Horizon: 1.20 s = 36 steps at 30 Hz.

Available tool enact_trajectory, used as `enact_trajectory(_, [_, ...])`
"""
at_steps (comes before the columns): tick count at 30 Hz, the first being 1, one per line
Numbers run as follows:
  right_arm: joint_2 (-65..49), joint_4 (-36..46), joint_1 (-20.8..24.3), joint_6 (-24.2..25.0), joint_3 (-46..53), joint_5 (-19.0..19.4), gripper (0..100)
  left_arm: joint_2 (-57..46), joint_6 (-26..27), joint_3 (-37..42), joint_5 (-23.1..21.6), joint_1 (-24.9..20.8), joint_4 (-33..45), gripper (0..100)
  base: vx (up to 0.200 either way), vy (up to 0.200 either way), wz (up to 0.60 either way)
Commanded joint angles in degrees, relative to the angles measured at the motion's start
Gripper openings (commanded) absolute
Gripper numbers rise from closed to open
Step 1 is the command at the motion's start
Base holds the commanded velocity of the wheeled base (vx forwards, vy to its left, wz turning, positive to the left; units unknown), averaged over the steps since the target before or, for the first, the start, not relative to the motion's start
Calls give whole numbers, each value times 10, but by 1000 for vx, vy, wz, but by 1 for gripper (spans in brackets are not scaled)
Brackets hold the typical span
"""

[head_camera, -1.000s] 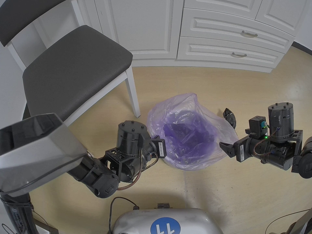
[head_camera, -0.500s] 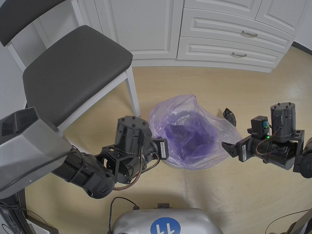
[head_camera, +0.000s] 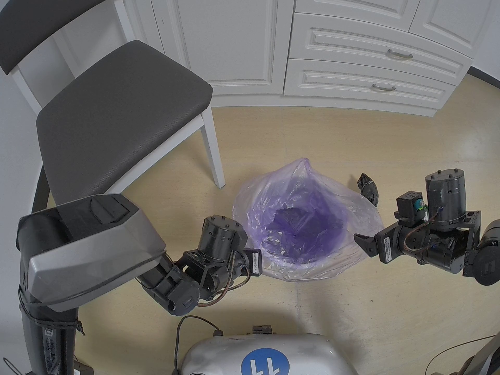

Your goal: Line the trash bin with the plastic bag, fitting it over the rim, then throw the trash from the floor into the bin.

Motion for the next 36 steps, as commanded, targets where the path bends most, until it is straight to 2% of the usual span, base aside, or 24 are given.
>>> enact_trajectory(1, [27, -1, 0, -1, -1, 0, 100, 16, 0, 3, 1, 3, 0, 0, 0, 0, 0])
enact_trajectory(6, [41, -1, 6, -2, 2, 0, 100, -11, 3, 9, 1, 9, 16, 0, 0, 0, 0])
enact_trajectory(12, [102, -8, 16, -21, 6, -1, 100, -67, 6, 25, -12, 7, 71, 0, 0, 0, 0])
enact_trajectory(20, [191, -30, 10, -26, 2, -2, 100, -43, 11, 31, -29, 1, 74, 0, 0, 0, 0])
enact_trajectory(26, [201, -30, 9, -65, 19, -1, 100, -42, 28, 41, -42, 1, 80, 0, 0, 0, 0])
enact_trajectory(32, [201, -30, 7, -66, 20, -1, 100, -24, 32, 42, -42, 1, 79, 0, 0, 0, 0])
enact_trajectory(36, [160, -22, 3, -68, 27, 0, 100, -26, 42, 57, -42, -6, 74, 0, 0, 0, 0])
